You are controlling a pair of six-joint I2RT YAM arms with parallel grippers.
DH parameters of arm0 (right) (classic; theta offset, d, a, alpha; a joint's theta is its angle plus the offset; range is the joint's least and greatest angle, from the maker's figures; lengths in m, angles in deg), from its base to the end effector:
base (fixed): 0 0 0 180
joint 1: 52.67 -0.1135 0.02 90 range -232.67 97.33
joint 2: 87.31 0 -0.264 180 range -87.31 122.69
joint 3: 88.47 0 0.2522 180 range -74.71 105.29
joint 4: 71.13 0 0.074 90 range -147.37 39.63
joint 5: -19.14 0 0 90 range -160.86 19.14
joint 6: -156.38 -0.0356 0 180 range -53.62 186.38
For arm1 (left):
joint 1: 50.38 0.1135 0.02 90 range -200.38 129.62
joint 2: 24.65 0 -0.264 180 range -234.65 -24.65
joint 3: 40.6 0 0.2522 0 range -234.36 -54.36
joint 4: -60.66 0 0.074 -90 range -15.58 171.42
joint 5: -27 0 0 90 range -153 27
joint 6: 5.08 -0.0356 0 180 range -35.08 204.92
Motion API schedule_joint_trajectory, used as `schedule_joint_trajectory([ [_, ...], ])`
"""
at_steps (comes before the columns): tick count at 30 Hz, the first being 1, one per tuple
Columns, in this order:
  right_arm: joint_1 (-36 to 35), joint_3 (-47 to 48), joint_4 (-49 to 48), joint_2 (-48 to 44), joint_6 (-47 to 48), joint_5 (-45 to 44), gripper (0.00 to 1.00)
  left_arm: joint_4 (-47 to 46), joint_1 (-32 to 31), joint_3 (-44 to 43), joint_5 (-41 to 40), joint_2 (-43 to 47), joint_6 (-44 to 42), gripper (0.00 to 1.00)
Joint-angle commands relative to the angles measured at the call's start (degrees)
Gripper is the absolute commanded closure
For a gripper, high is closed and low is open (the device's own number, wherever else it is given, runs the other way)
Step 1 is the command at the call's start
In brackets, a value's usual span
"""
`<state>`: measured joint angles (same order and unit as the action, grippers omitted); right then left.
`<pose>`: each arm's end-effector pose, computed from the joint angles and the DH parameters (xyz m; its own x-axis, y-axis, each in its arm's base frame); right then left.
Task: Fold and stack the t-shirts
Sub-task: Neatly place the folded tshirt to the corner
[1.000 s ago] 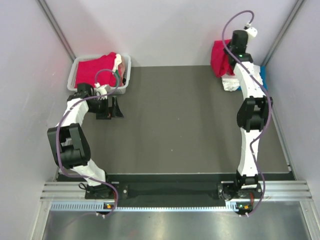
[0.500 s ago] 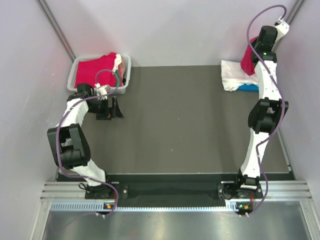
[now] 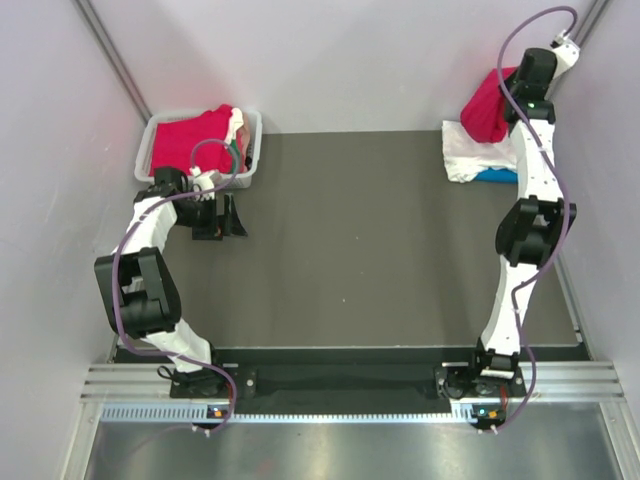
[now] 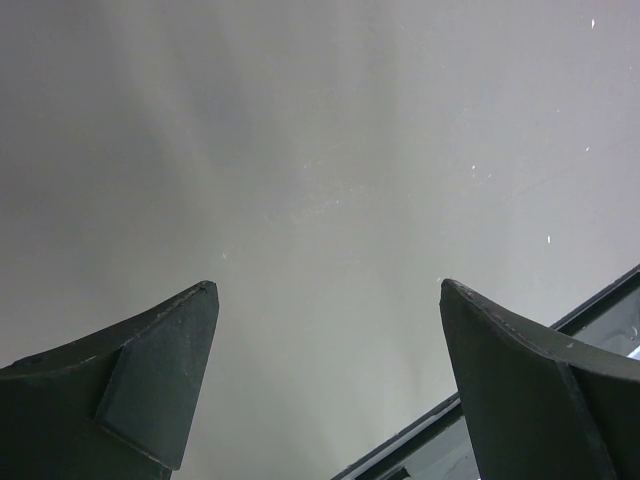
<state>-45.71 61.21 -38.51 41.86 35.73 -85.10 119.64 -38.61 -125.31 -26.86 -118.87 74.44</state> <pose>0.5241 -0.0728 0.3838 0.0024 0.4975 -0.8675 0.4126 0.7897 0.4541 0.3233 0.0459 0.2395 -0.8871 -0.0348 -0.4603 0.2118 0.8553 -0.4728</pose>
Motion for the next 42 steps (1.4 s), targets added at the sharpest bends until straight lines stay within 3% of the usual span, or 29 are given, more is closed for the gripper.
schedule_joint_trajectory([
  [1, 3.0, 0.8, -5.0, -3.0, 0.1, 0.3, 1.0, 0.8, 0.4, -1.7, 0.5, 1.8, -1.0, 0.03],
  [5, 2.4, -0.7, -5.1, -2.6, -0.9, 1.5, 1.0, 0.4, 0.4, -1.7, 1.0, 1.2, -0.3, 0.04],
  [13, -5.1, -1.3, -6.7, 1.6, -1.3, 4.9, 1.0, 1.5, 0.4, -1.7, 0.0, 2.9, -1.1, 0.03],
  [19, -6.5, 1.0, -4.7, 2.7, -0.6, 2.7, 1.0, 2.2, 0.4, -1.6, 0.2, 3.5, -1.2, 0.03],
  [22, -4.4, -3.9, -6.8, -0.5, -0.3, 1.6, 1.0, 2.3, 0.4, -1.1, -0.1, 4.4, -1.8, 0.03],
  [29, 2.7, -5.5, -6.3, -4.4, 1.6, 2.6, 1.0, 2.0, 0.4, -0.8, 0.8, 3.5, -1.7, 0.03],
  [34, 4.0, -11.6, -9.1, -8.3, 1.9, 4.1, 1.0, 1.6, 0.4, -1.2, 1.9, 2.9, -0.9, 0.03],
  [38, 4.1, -6.5, -5.9, -7.3, 1.6, 3.3, 1.0, 2.3, 0.4, -1.5, 1.7, 3.2, -1.2, 0.03],
  [42, 4.0, -8.7, -6.6, -7.8, 1.2, 4.5, 1.0, 2.1, 0.4, -1.0, 1.9, 4.2, -1.1, 0.03],
])
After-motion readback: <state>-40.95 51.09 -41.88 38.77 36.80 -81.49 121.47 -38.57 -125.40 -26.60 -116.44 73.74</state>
